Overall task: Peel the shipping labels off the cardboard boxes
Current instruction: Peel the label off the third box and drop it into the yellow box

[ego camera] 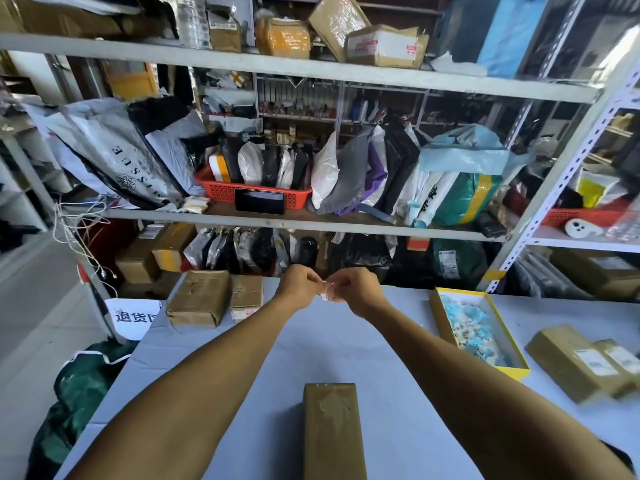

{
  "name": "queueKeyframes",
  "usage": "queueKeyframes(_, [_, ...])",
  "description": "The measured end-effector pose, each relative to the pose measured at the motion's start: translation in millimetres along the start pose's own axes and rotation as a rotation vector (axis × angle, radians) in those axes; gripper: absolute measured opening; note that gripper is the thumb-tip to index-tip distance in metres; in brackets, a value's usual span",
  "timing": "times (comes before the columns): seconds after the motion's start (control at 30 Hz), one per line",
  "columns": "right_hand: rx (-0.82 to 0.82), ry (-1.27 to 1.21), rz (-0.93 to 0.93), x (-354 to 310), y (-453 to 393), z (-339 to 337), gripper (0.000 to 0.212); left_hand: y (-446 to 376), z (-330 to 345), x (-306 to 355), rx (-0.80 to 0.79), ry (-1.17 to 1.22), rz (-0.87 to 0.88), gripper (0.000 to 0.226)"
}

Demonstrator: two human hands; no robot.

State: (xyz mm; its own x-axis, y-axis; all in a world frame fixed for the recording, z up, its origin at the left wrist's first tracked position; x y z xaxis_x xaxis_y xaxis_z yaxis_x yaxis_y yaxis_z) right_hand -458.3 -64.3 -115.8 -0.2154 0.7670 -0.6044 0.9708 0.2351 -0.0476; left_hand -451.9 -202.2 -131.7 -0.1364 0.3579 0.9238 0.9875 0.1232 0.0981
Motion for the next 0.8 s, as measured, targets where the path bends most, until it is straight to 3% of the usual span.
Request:
queueKeyframes(0.17, [0.031,-0.023,0.116,17,-1,-15,0.008,6,8,8,-0.105,0.094,0.103,0.004])
queueKeyframes(0.27, [0.027,-0.088,0.161,23,1,-16,0.008,8,13,11,-0.146,0.059,0.15,0.017])
queueKeyframes(0.43, [-0.008,-0.1,0.159,17,2,-10,0.01,7,10,8,-0.067,-0.055,0.207,0.02])
queueKeyframes(0.6, [-0.02,-0.025,0.034,-5,3,-10,0.023,4,6,-2,0.028,-0.053,0.198,0.017])
queueKeyframes(0.8, [-0.007,0.098,0.062,-2,11,-12,0.013,11,11,-7,-0.006,0.022,0.179,0.017])
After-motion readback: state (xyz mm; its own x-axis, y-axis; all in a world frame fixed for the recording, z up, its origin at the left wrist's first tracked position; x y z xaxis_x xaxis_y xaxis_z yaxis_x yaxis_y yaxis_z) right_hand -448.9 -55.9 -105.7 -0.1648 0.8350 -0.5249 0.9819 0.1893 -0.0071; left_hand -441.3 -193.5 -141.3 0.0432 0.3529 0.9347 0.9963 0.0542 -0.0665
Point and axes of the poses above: each hand's wrist, its own y-axis away from the middle knuckle, its own z-axis out of the palm, x = y × z, the point moved 8 cm from there along -y, towards the middle knuckle, and after that the axes turned 10 degrees about y, right-handed, at the moved point
